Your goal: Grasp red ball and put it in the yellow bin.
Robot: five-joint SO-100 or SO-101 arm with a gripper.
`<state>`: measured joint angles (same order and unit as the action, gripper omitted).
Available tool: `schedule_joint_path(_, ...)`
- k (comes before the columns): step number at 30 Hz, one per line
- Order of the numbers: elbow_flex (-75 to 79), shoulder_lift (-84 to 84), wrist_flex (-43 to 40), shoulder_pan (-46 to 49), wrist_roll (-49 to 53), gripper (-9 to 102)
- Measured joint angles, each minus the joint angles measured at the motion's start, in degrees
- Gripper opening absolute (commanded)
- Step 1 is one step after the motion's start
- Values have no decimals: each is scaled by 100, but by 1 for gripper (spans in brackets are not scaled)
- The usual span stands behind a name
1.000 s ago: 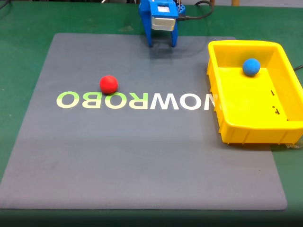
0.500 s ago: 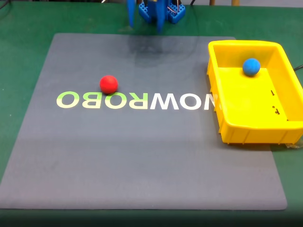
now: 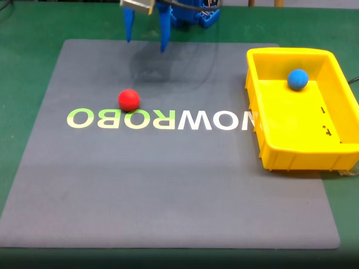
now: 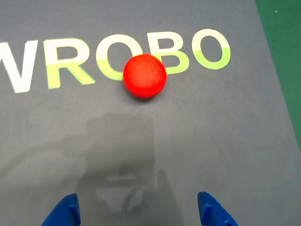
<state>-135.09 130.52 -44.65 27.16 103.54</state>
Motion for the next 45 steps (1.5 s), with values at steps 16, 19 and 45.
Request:
schedule_joint_path(16,1872,-2698,325,62,-97,28)
schedule_joint_path(19,2065,-3094,431,62,-97,27)
schedule_joint_path(45,3454,-5080,791,-334,-352,27)
